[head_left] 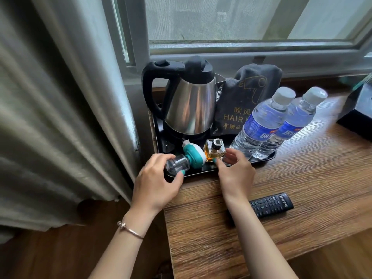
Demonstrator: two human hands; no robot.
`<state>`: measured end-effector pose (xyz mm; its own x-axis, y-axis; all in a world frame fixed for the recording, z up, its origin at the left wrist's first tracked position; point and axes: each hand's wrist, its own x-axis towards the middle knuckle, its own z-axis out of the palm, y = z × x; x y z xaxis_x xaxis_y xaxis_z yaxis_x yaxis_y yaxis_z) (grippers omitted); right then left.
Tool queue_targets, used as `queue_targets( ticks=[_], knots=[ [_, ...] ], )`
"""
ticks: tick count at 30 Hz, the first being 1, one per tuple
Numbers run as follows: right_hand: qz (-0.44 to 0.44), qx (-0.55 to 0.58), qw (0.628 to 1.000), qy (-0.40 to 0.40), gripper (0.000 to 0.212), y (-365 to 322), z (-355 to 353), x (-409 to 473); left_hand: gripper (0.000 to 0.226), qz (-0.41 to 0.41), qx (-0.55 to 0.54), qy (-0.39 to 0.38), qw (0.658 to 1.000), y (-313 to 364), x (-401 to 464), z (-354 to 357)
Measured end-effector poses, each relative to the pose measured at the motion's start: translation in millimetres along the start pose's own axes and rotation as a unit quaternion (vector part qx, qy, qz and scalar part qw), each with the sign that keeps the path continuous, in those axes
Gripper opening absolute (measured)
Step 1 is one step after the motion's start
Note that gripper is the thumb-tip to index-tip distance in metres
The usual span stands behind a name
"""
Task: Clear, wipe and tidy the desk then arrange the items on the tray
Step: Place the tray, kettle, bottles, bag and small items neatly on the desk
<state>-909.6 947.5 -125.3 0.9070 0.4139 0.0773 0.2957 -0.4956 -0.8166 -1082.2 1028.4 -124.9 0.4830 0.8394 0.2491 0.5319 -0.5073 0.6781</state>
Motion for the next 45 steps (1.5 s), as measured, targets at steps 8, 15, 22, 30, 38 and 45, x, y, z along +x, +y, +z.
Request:
queue_targets(
  ticks=[8, 15, 22, 30, 38, 45],
  knots=[
    [-0.061, 0.026, 0.997, 0.028, 0.039, -7.0, -12.0, -23.7, 0.045, -0.002, 0.028, 0.002, 1.000, 9.3, 14.1, 12.6],
    [0.028, 0.227, 0.966, -0.117, 0.048, -21.9, -0.7, -34.8, 0.046, -0.011, -0.065, 0.113, 0.991, 13.9, -12.7, 25.2],
    [-0.039, 0.258, 0.952, -0.162, 0.044, -27.7, -1.4, -11.4, 0.059, 0.052, -0.142, 0.078, 0.985, 13.9, -2.3, 9.1],
    [-0.127, 0.218, 0.950, -0.183, 0.052, -34.4, 13.3, -1.7, 0.049, 0.048, -0.150, -0.046, 0.986, 8.6, 59.6, -7.0],
    [-0.071, 0.077, 0.993, 0.049, 0.048, 0.0, 12.3, -14.6, 0.046, 0.067, -0.147, 0.082, 0.984, 1.9, 57.7, 20.3],
    [-0.001, 0.028, 1.000, 0.001, 0.040, 1.6, 19.4, -1.9, 0.057, 0.068, -0.153, 0.085, 0.982, -1.3, 50.2, 24.2]
  ],
)
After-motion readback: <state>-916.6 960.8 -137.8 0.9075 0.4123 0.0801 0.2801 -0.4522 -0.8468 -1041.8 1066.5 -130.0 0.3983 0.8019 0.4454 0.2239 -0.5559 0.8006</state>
